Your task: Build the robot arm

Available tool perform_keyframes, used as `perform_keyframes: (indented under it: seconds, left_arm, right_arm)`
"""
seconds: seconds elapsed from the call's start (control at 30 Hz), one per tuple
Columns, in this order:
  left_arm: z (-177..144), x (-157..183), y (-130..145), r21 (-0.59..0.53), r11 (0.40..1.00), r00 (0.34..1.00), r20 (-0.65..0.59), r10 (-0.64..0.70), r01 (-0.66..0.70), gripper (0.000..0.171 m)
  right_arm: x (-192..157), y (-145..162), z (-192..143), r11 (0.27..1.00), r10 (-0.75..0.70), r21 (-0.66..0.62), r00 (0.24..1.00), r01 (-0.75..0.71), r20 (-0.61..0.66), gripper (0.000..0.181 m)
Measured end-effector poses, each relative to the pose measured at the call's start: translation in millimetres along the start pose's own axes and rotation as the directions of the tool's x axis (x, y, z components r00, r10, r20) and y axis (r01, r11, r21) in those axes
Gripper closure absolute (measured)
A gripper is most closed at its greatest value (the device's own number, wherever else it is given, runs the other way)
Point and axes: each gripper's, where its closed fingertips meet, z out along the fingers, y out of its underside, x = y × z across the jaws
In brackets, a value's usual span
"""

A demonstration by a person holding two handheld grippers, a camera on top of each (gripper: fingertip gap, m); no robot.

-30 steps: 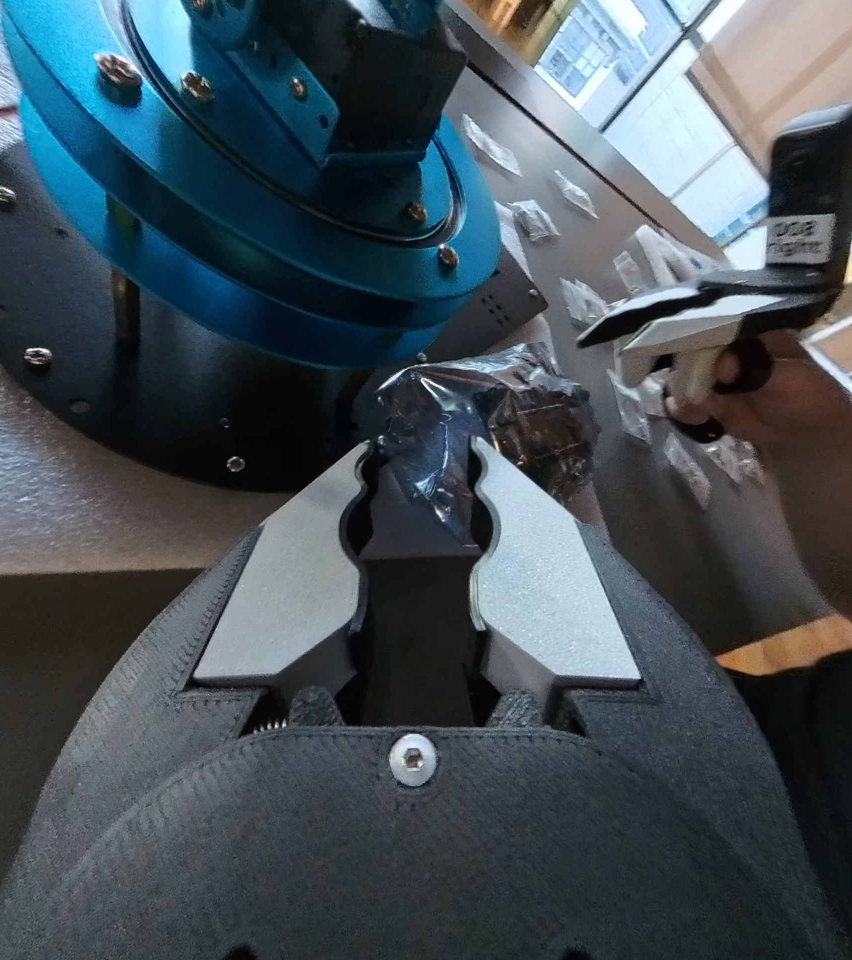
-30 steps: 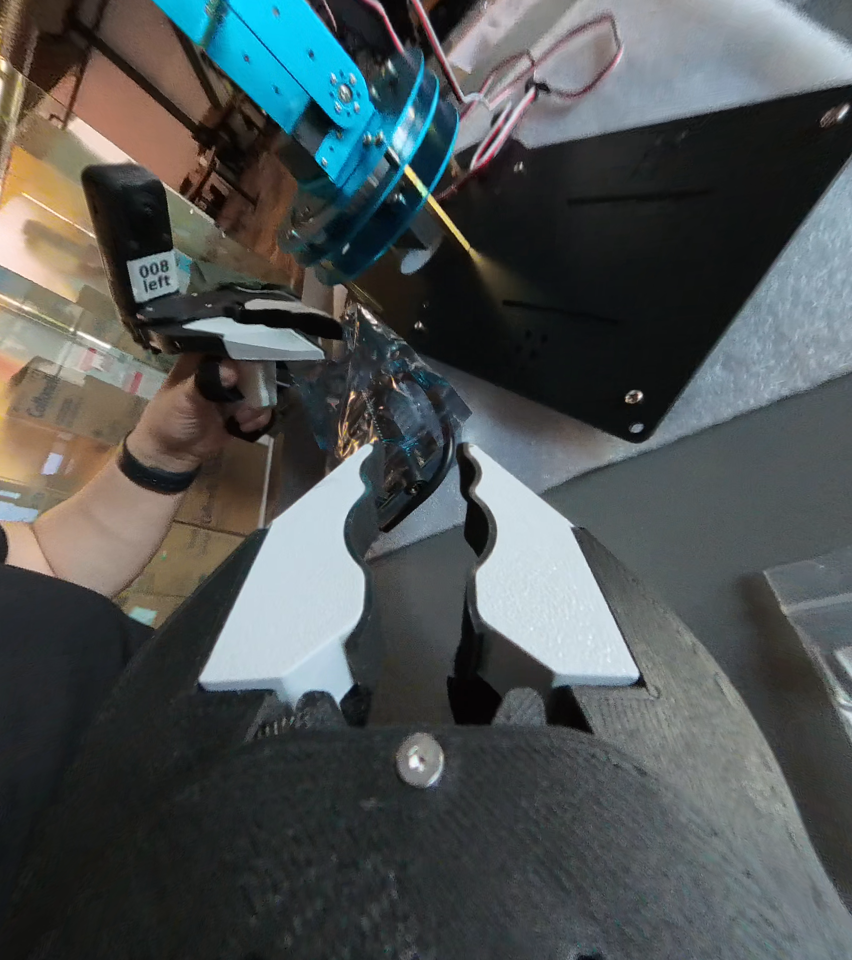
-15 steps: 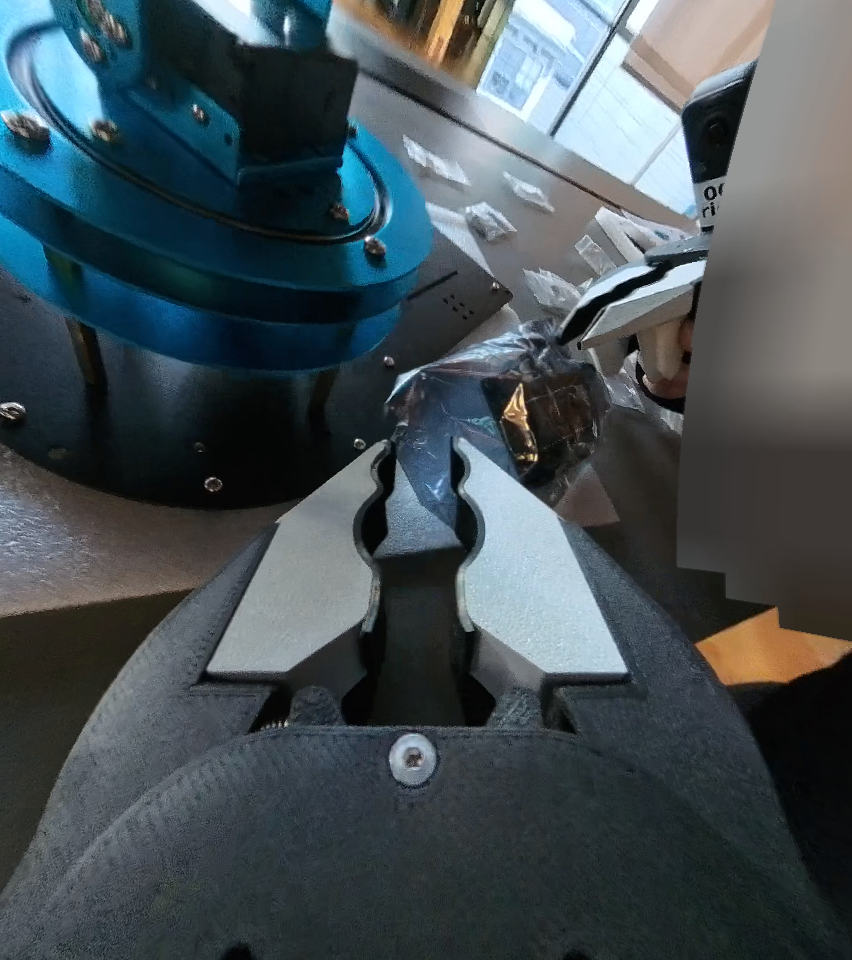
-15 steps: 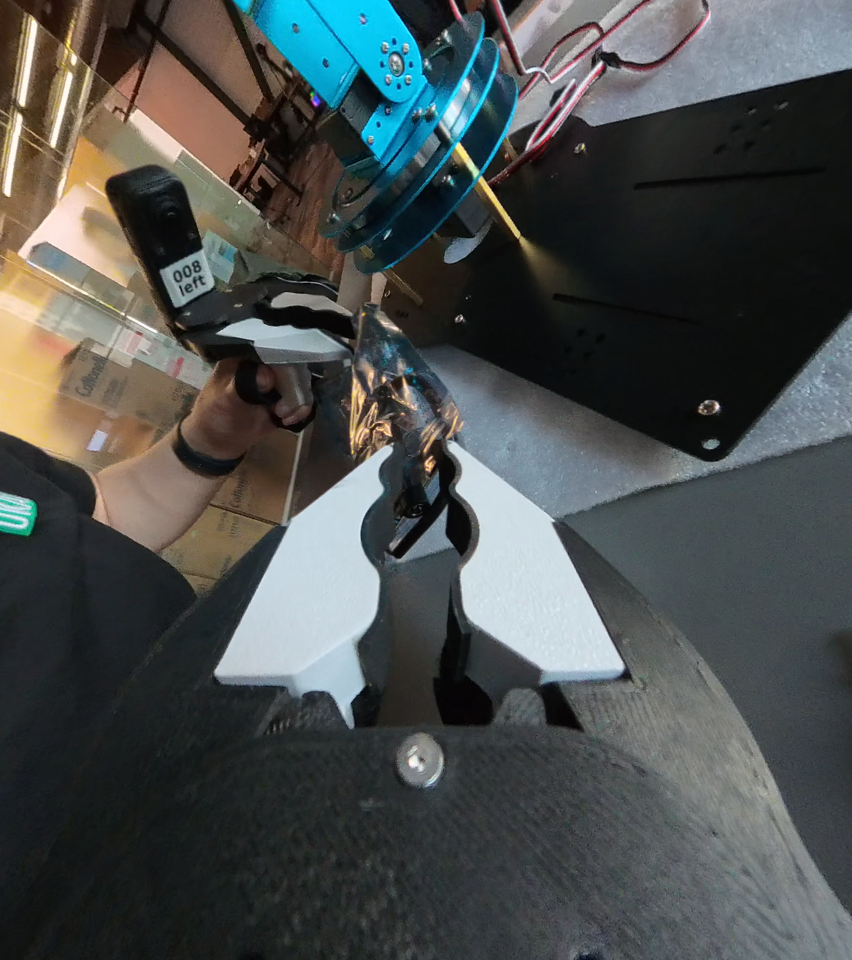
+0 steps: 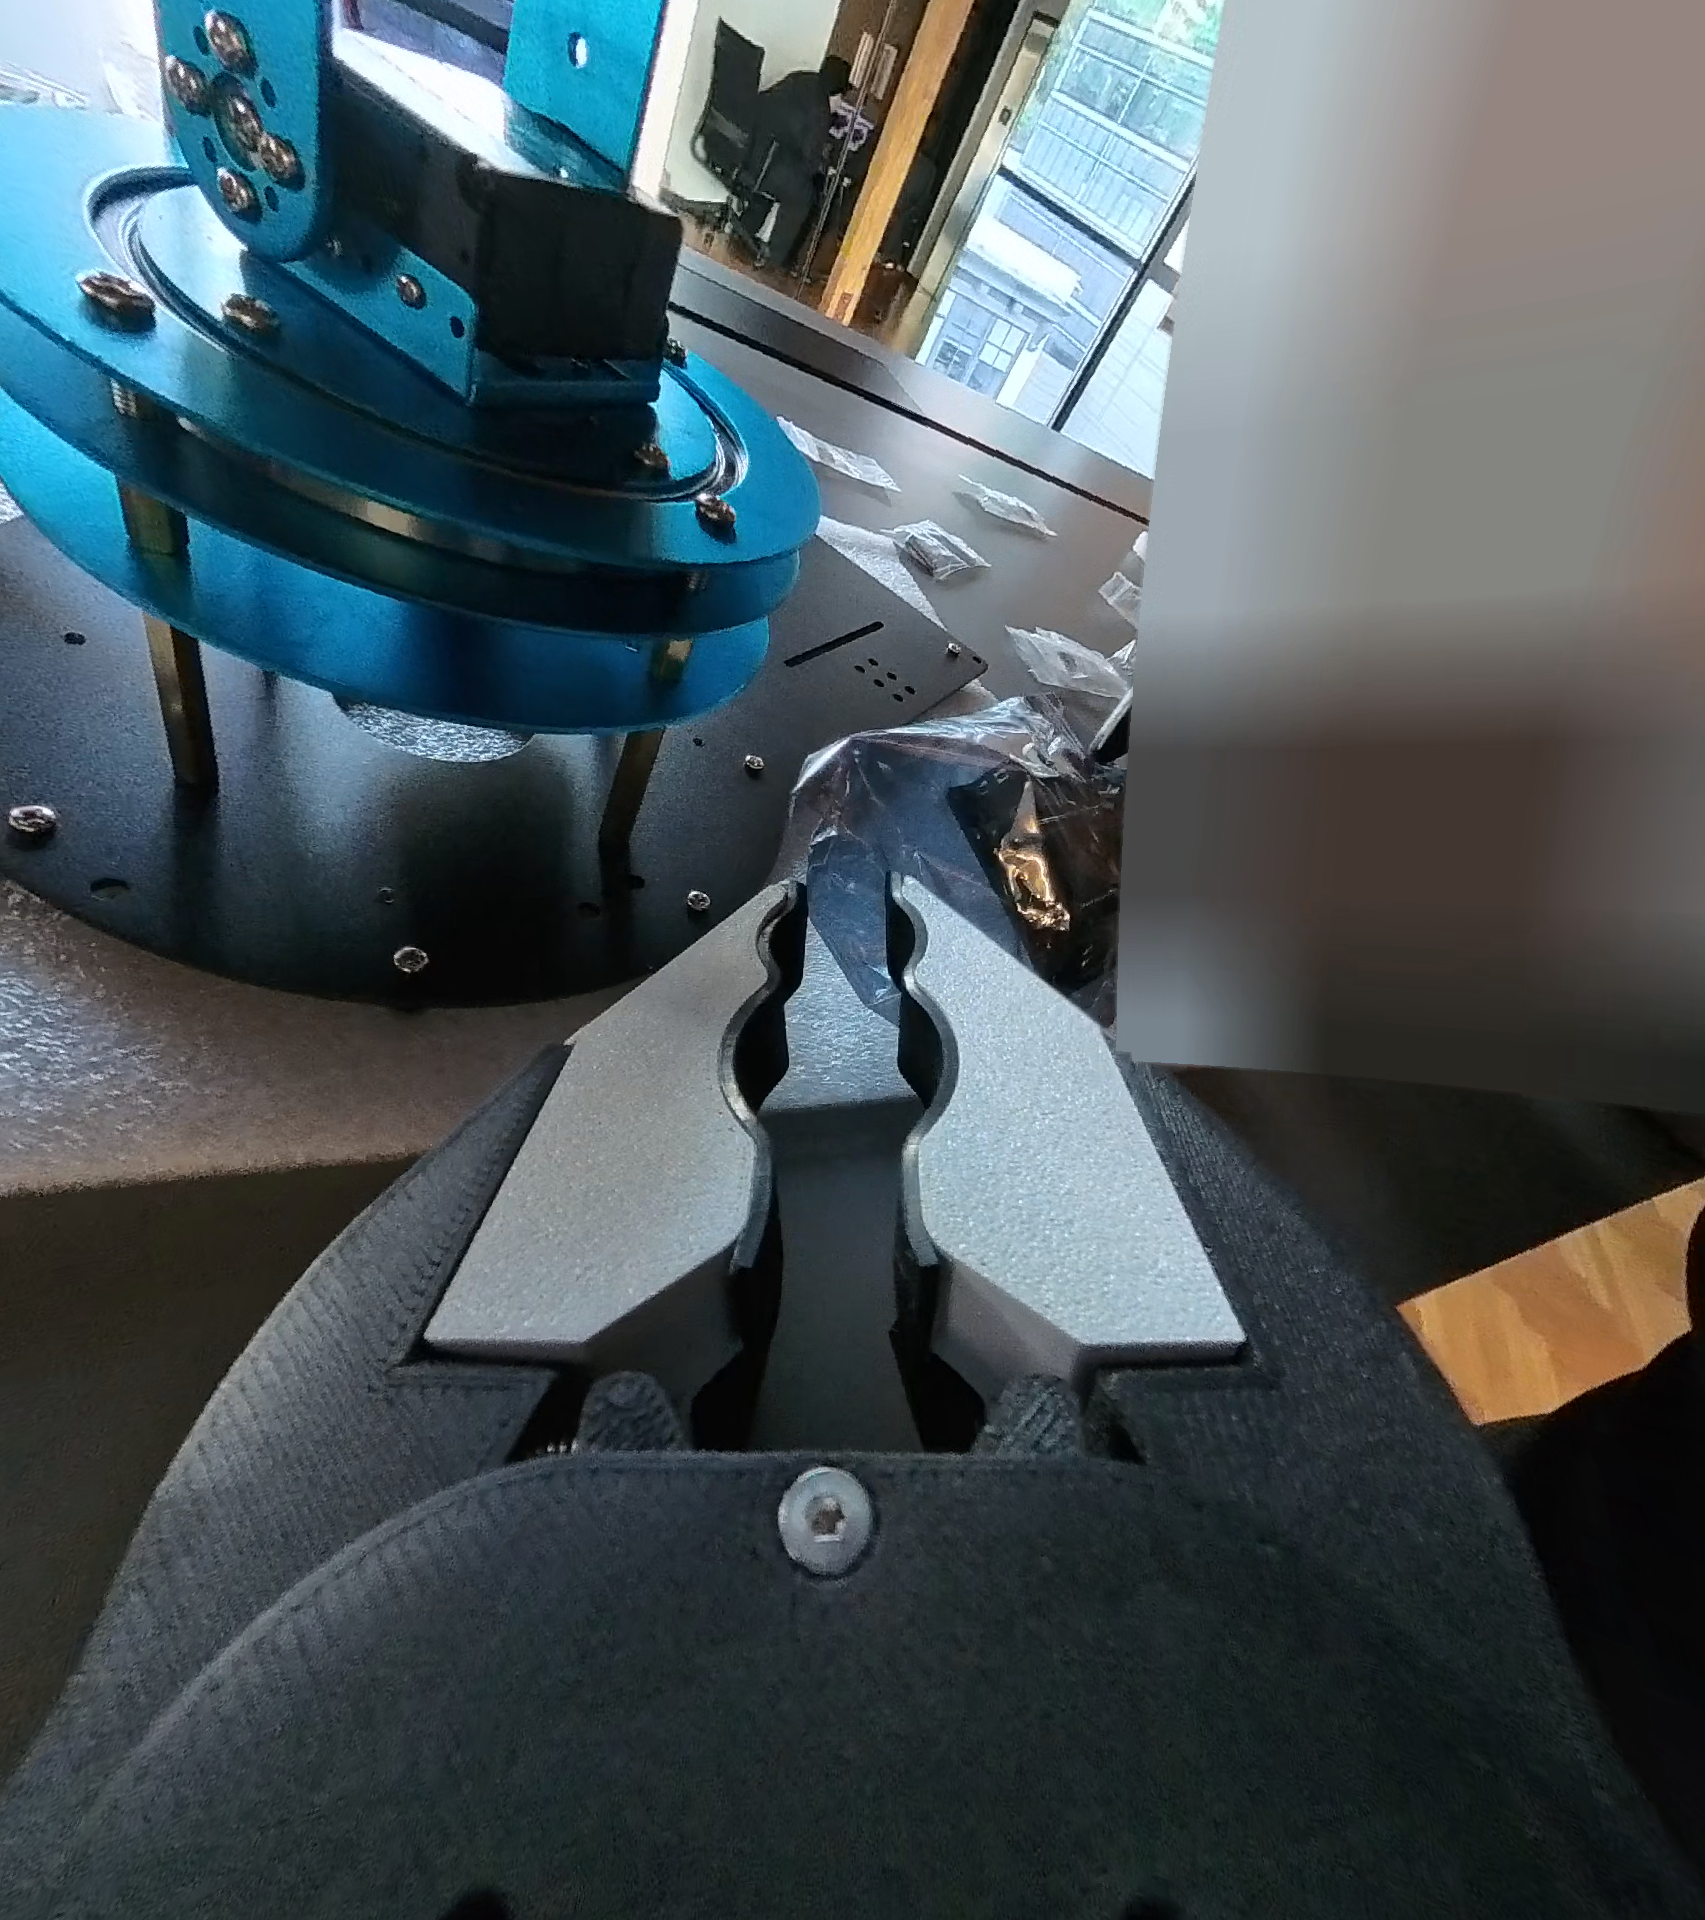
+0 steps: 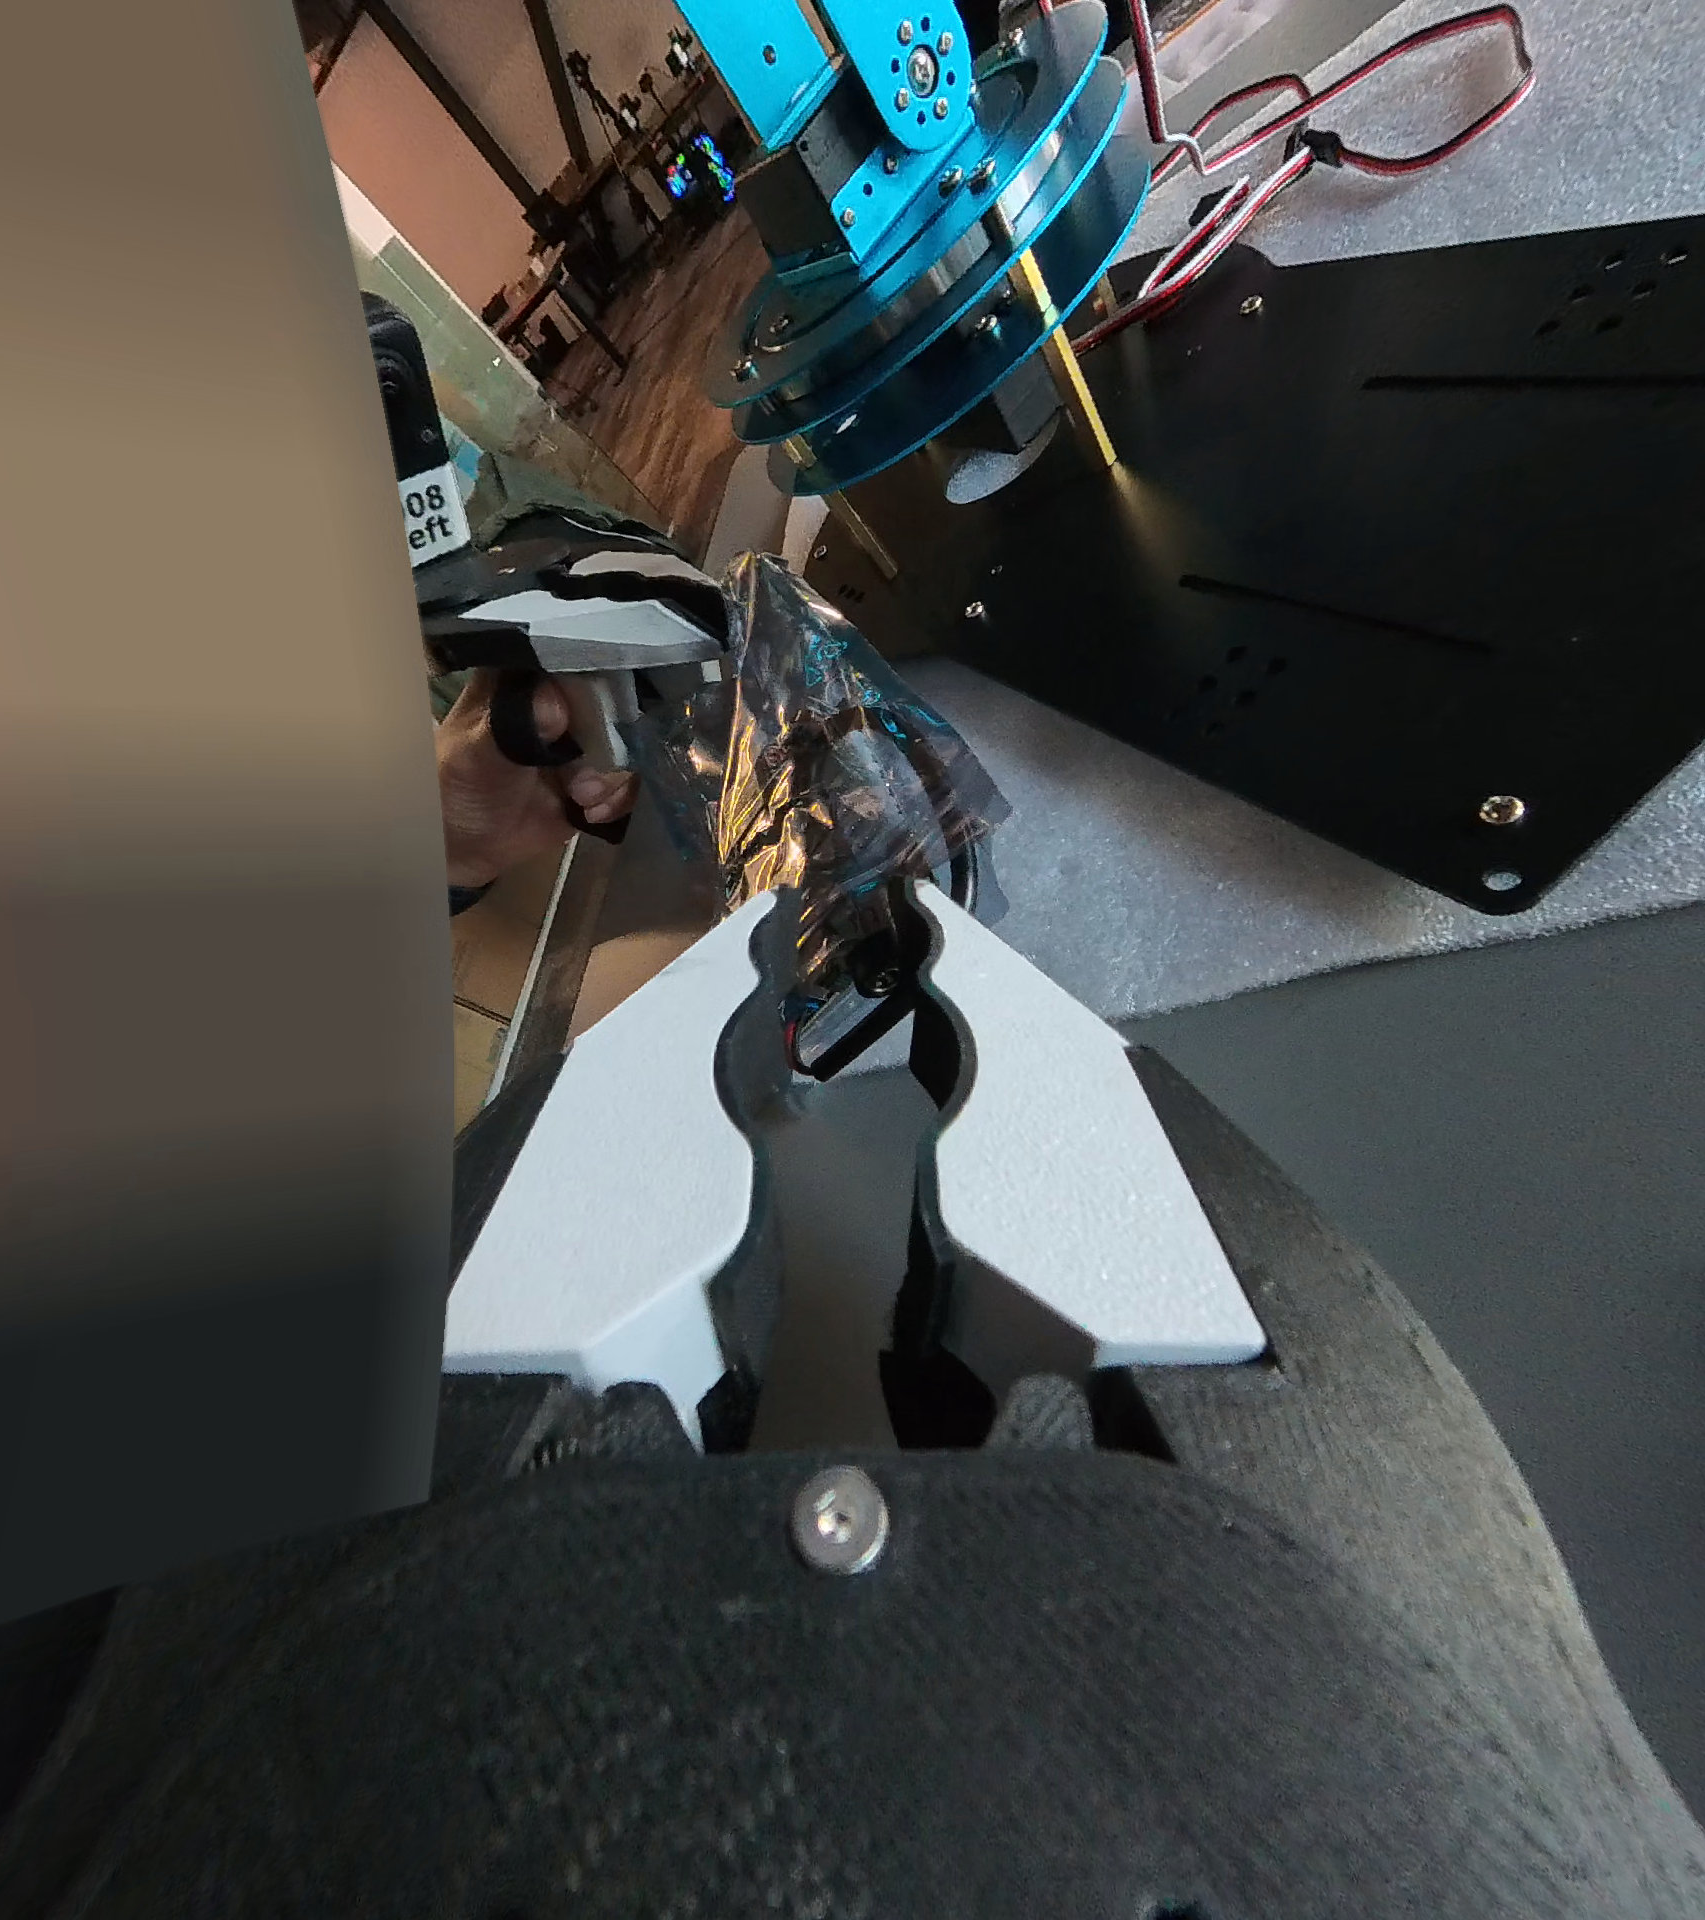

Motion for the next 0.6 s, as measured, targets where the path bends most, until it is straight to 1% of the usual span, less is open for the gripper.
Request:
perform_keyframes:
  seconds: [0.07,0.13,0.2,0.27,0.3,0.33,0.37,0.4,0.43,0.47,0.5,0.53,0.6]
  left_arm:
    - [0,-1,2,-0.024,0.999,0.999,0.019,0.033,-0.033,0.158]
    - [-2,-2,5,-0.059,0.996,0.996,0.052,0.069,-0.066,0.153]
    - [-7,-1,8,-0.078,0.994,0.994,0.082,0.078,-0.071,0.149]
    - [-11,6,12,-0.1,0.994,0.996,0.076,0.045,-0.038,0.143]
    - [-12,11,14,-0.107,0.994,0.996,0.076,0.038,-0.03,0.141]
    - [-13,14,16,-0.11,0.994,0.996,0.087,0.037,-0.027,0.14]
    - [-13,19,17,-0.107,0.994,0.994,0.1,0.039,-0.028,0.139]
    - [-13,23,18,-0.1,0.994,0.993,0.113,0.046,-0.034,0.139]
    - [-12,25,19,-0.097,0.995,0.99,0.132,0.05,-0.038,0.137]
    - [-11,27,22,-0.1,0.994,0.986,0.156,0.053,-0.037,0.132]
    - [-10,28,22,-0.1,0.994,0.983,0.177,0.056,-0.039,0.128]
    - [-9,30,21,-0.093,0.995,0.979,0.193,0.064,-0.047,0.126]
    - [-6,36,18,-0.095,0.993,0.971,0.219,0.092,-0.072,0.127]
  right_arm:
    - [0,1,-1,1.0,0.008,-0.011,1.0,-0.008,-0.001,0.161]
    - [3,2,-5,0.999,-0.018,-0.047,1.0,0.017,-0.022,0.159]
    - [3,-1,-13,0.991,-0.109,-0.083,0.993,0.106,-0.032,0.162]
    - [10,-6,-22,0.959,-0.263,-0.118,0.964,0.257,-0.04,0.158]
    - [16,-8,-24,0.926,-0.356,-0.147,0.934,0.347,-0.038,0.156]
    - [22,-9,-25,0.867,-0.473,-0.185,0.881,0.463,-0.011,0.154]
    - [29,-6,-24,0.769,-0.608,-0.23,0.794,0.596,0.026,0.153]
    - [40,-7,-22,0.671,-0.713,-0.255,0.7,0.696,0.037,0.15]
    - [44,-6,-19,0.589,-0.777,-0.262,0.625,0.765,0.075,0.148]
    - [47,-3,-15,0.532,-0.81,-0.269,0.575,0.803,0.116,0.148]
    - [45,-2,-10,0.495,-0.826,-0.26,0.542,0.829,0.153,0.146]
    - [40,0,-6,0.473,-0.83,-0.24,0.52,0.848,0.201,0.146]
    - [37,0,0,0.428,-0.844,-0.225,0.476,0.875,0.248,0.147]
